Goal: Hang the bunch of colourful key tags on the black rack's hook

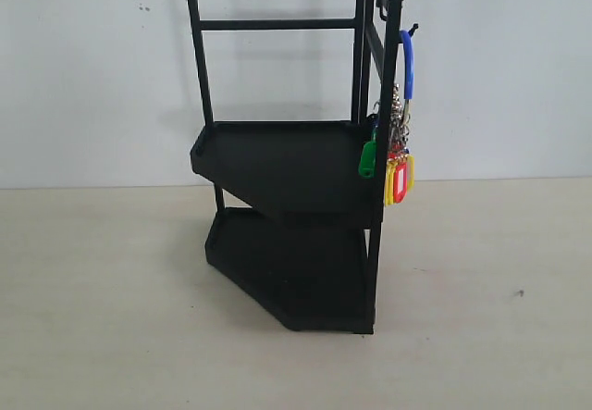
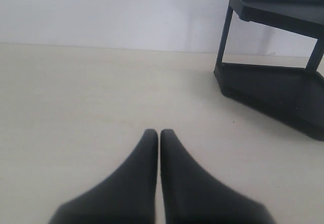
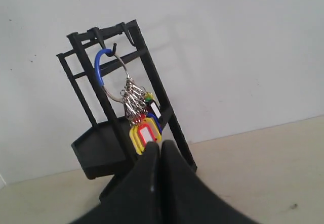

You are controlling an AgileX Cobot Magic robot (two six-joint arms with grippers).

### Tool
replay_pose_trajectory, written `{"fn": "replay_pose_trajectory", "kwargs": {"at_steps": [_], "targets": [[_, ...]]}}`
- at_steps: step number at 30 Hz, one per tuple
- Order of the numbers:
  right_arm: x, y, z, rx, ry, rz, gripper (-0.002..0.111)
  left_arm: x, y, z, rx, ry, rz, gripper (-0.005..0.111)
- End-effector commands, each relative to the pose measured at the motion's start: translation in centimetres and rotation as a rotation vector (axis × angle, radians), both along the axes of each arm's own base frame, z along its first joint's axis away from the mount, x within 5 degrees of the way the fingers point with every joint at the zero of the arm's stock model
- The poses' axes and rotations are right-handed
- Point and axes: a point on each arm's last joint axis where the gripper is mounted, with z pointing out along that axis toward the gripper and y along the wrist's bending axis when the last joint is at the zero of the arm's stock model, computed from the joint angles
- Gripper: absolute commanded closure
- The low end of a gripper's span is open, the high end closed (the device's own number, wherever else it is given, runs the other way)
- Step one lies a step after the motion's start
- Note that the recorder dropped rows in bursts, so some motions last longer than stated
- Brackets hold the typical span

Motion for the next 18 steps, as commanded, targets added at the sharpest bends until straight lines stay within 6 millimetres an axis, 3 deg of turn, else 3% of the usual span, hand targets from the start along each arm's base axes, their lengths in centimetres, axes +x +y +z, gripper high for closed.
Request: {"fn": "replay_pose_trajectory", "kwargs": {"at_steps": [1, 4, 13, 18], "targets": [[0.3, 0.0, -1.7, -0.013, 0.037, -0.007, 0.108, 0.0, 0.0, 0.0, 0.008, -0.008, 0.003, 0.102], [0.5, -0.1, -3.4, -0.011, 0.064, -0.017, 0.108, 0.0, 0.0, 0.0, 0.008, -0.008, 0.003, 0.102], [0.2, 0.3, -4.4, -0.023, 0.168, 0.031, 0.108, 0.0, 0.0, 0.0, 0.008, -0.008, 0.003, 0.102], [0.1, 0.4, -5.3, -0.140, 0.245, 0.040, 0.108, 0.0, 0.0, 0.0, 0.008, -0.008, 0.003, 0.102]]}}
